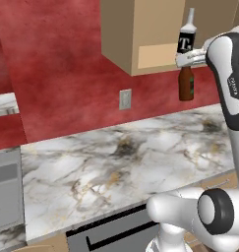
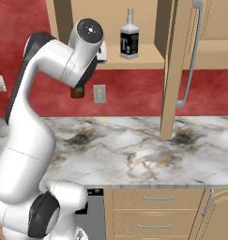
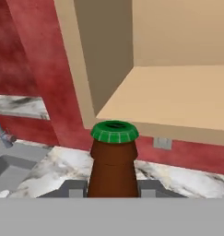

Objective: Sort all alcoholic drinks to one cabinet, and non-alcoholic drinks to the other.

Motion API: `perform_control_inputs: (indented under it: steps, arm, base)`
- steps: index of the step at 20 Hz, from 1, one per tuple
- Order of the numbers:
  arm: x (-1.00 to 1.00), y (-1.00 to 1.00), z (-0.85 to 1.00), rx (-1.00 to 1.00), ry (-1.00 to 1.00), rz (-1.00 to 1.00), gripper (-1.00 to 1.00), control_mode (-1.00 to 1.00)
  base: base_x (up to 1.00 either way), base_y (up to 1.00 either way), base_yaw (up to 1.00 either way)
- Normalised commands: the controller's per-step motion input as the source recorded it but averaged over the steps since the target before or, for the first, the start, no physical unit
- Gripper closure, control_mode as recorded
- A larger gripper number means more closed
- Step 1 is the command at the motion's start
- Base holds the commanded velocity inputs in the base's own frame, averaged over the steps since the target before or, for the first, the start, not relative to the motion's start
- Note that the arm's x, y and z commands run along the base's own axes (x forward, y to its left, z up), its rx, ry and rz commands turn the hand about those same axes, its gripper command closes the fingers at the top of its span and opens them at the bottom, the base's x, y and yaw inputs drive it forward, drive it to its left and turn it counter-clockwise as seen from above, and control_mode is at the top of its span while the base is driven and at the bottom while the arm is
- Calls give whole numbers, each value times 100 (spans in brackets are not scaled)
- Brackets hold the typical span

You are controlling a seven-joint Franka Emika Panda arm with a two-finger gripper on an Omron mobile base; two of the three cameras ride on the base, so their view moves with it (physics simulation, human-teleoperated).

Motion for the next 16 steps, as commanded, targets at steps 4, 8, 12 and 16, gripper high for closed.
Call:
perform_control_inputs:
  steps: [4, 8, 12, 16]
  arm:
    - [3, 0, 22, 0, -21, 1, 100, -100]
    - [27, 0, 31, 0, -7, 0, 100, -100]
    - [39, 0, 24, 0, 0, 0, 100, -100]
    - [44, -3, 18, 0, 0, 0, 100, -100]
  base:
    - [0, 0, 0]
    - [0, 0, 0]
    - [0, 0, 0]
    - [0, 0, 0]
